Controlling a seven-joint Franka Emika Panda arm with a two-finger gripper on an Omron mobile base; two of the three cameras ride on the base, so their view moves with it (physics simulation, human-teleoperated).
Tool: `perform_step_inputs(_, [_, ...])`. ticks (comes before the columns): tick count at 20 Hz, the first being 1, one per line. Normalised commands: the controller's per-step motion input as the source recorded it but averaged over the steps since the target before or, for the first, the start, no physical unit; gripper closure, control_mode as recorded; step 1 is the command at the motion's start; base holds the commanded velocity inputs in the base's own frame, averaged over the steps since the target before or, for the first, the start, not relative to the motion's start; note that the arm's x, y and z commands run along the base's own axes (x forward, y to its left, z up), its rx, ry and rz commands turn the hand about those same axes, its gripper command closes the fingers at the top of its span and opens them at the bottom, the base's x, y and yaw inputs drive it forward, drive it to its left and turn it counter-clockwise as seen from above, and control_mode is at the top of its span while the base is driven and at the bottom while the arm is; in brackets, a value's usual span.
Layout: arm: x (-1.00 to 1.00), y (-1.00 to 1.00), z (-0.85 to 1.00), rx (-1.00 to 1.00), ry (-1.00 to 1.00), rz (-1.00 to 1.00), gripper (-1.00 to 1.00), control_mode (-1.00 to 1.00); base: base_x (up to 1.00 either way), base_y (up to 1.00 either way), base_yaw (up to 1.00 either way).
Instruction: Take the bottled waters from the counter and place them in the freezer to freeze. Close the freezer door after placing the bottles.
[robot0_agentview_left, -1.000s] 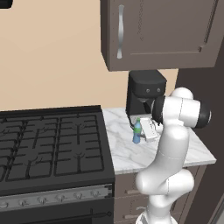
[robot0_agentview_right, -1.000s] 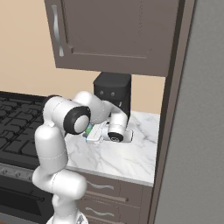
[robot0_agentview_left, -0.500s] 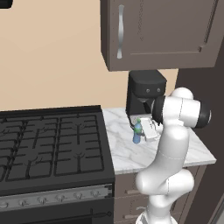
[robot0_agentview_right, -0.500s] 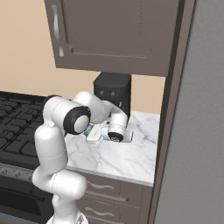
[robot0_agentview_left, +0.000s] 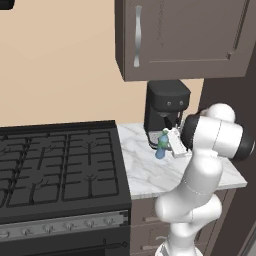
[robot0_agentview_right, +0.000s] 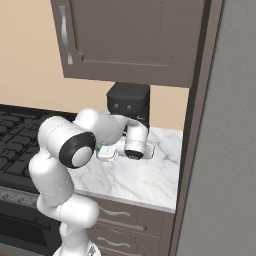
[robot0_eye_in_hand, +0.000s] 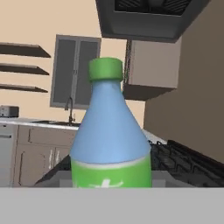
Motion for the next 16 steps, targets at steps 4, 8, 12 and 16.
perform_step_inputs(4, [-0.58,0.09,1.0,0.01,0.0,-0.03,1.0,-1.0,0.0,0.0,0.0])
perform_step_inputs(8, [-0.6,0.21,1.0,0.0,0.0,-0.08,1.0,-1.0,0.0,0.0,0.0])
perform_step_inputs(12, [-0.73,0.4,0.87,0.01,0.01,-0.17,1.0,-1.0,0.0,0.0,0.0])
perform_step_inputs(16, [-0.82,0.69,0.49,0.03,0.05,-0.24,1.0,-1.0,0.0,0.0,0.0])
